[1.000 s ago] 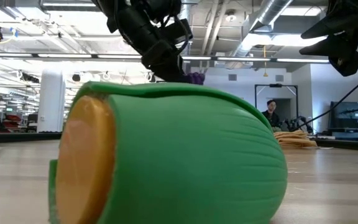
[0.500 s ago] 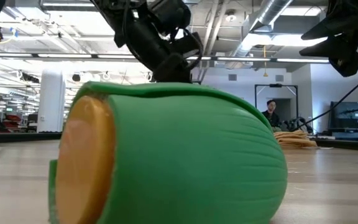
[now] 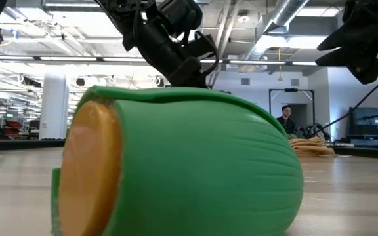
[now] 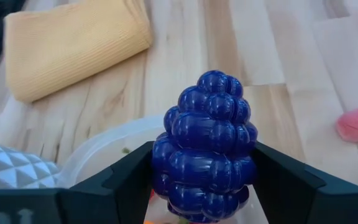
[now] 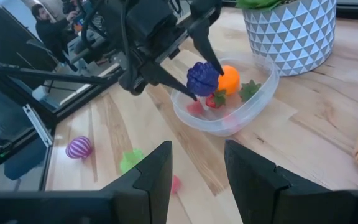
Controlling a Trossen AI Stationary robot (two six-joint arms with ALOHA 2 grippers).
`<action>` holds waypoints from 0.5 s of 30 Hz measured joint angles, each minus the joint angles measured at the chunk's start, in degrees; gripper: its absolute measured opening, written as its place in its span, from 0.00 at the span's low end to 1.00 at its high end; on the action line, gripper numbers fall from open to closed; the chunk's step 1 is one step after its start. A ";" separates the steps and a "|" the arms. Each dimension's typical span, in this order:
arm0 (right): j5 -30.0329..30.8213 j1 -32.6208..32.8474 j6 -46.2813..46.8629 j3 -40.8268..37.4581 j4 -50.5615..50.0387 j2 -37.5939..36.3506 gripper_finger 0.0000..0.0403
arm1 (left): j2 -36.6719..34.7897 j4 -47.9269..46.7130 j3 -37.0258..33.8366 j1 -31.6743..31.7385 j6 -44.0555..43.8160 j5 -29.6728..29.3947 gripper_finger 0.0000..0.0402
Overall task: Pick and placing Produce into tupperware
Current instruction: Put the purple grapes into the transparent bin, then put the purple eggplant into the transparent bin
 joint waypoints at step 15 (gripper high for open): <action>-0.26 0.02 0.55 0.00 1.06 1.62 0.42 | -0.83 -0.88 0.27 0.48 -0.20 1.80 0.75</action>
